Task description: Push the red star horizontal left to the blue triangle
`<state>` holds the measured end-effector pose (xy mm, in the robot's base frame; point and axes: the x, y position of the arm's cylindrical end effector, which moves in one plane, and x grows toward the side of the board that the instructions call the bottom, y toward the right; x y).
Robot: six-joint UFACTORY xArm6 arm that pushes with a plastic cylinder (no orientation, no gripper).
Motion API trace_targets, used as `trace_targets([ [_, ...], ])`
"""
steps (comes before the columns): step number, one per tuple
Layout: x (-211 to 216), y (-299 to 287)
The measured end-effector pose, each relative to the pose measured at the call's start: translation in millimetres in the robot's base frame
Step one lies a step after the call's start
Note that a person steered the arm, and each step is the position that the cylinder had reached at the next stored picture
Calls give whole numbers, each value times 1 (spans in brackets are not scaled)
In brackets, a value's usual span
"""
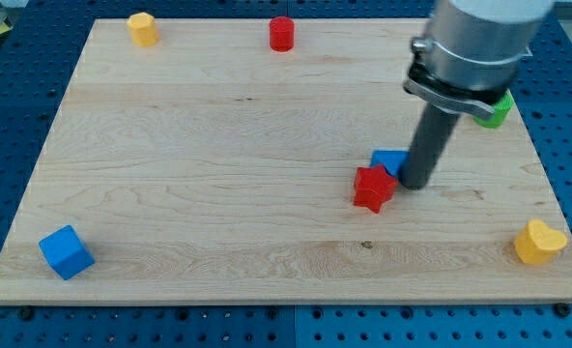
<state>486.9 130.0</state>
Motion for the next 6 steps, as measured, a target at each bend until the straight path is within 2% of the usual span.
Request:
trace_targets([
  [1,4,2],
  [2,33,16],
  [3,42,16],
  [6,19,-62],
])
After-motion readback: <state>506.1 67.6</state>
